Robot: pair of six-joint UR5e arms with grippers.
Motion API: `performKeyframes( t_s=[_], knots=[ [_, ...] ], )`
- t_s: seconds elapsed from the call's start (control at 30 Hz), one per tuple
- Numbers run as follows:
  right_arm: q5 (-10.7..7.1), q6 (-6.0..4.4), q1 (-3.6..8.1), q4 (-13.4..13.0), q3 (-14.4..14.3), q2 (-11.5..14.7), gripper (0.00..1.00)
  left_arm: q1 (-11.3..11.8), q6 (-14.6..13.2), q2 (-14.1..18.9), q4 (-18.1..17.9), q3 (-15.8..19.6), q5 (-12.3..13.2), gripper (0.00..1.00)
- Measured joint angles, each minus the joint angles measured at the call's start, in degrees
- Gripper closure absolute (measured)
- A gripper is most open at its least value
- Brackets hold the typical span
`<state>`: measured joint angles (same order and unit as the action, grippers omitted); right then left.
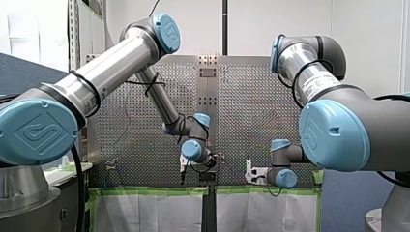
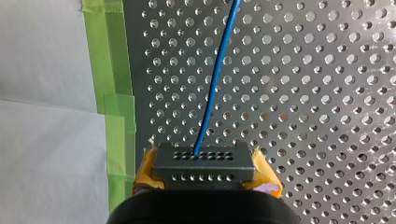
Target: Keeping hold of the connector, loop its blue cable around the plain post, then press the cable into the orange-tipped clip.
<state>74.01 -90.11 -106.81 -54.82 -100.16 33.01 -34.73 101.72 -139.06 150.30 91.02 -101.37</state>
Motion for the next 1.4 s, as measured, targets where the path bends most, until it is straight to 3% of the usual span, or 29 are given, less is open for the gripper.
performKeyframes(
  t_s=[0.23, 1.07, 1.3, 1.4],
  knots=[
    [0.01, 0.00, -0.02, 0.0, 0.0, 0.0, 1.00, -0.3, -0.2, 0.0, -0.1, 0.0, 0.7, 0.00],
    [0.09, -0.09, -0.06, 0.0, 0.0, 0.0, 1.00, -0.4, -1.2, 0.0, 1.4, 0.0, -2.0, 0.00],
    [0.17, 0.09, 0.01, 0.3, 0.0, 0.0, 1.00, -0.4, -4.0, 0.0, 2.5, 0.0, -4.6, 0.00],
    [0.64, 0.75, 0.01, 1.0, 0.0, 0.0, 1.00, -0.6, -5.3, 0.1, 3.3, 0.0, -5.7, 0.00]
  ],
)
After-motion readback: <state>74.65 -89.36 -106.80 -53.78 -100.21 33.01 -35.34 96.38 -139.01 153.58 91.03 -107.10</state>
